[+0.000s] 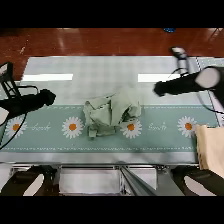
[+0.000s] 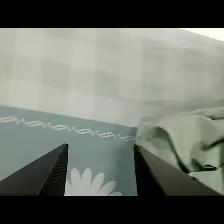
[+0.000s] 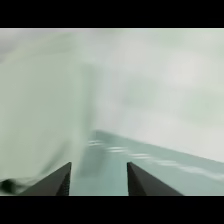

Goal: Fold the shirts.

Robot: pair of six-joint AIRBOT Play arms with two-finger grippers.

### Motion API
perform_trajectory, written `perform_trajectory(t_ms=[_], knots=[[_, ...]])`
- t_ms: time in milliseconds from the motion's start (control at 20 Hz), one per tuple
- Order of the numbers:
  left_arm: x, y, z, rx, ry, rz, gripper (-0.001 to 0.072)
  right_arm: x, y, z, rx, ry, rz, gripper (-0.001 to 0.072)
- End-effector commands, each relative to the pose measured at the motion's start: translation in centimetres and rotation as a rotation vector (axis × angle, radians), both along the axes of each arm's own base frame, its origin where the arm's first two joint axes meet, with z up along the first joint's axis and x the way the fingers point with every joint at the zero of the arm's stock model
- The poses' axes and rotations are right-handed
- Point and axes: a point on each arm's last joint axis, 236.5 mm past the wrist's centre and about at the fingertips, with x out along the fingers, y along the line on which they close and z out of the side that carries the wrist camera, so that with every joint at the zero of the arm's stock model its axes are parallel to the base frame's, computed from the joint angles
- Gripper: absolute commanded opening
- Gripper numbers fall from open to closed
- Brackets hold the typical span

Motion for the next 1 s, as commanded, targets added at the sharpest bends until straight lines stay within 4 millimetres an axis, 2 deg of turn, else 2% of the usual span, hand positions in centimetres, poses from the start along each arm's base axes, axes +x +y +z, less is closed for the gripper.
perform_trajectory(t_ms=[0,50,100,200,250,300,400,500,700,900,950], knots=[[-3.8,0.2,-5.4,-0.198,0.308,0.078,0.0505,-2.2,-11.8,0.2,0.015,0.004,-0.339,0.0408],[-4.5,-2.5,-6.6,-0.268,0.354,-0.033,0.0506,-3.1,-12.2,-1.9,0.101,0.038,-0.404,0.0408],[-5.1,-5.9,-7.5,-0.361,0.373,-0.156,0.0505,-3.9,-11.5,-4.0,0.2,0.074,-0.431,0.0408],[-4.8,-10.8,-8.1,-0.492,0.36,-0.332,0.0505,-5.1,-8.0,-7.0,0.37,0.133,-0.402,0.0407],[-3.6,-11.7,-8.6,-0.522,0.332,-0.351,0.0505,-5.7,-6.3,-7.8,0.428,0.154,-0.378,0.0407],[-1.7,-11.9,-9.3,-0.541,0.31,-0.319,0.0505,-6.1,-5.2,-8.3,0.455,0.168,-0.357,0.0406],[1.7,-11.1,-10.8,-0.528,0.296,-0.254,0.0506,-6.5,-4.2,-8.6,0.444,0.178,-0.317,0.0404],[3.7,-11.1,-11.8,-0.538,0.321,-0.25,0.0506,-6.5,-3.6,-8.5,0.442,0.178,-0.299,0.0403],[5.0,-13.6,-13.0,-0.591,0.424,-0.344,0.0506,-6.6,-2.0,-8.6,0.427,0.18,-0.246,0.0403],[5.6,-15.5,-14.3,-0.61,0.482,-0.364,0.0504,-7.4,0.7,-10.4,0.428,0.256,-0.183,0.0403],[5.5,-15.8,-14.3,-0.612,0.489,-0.375,0.0449,-7.7,1.4,-11.0,0.426,0.283,-0.166,0.0403]])
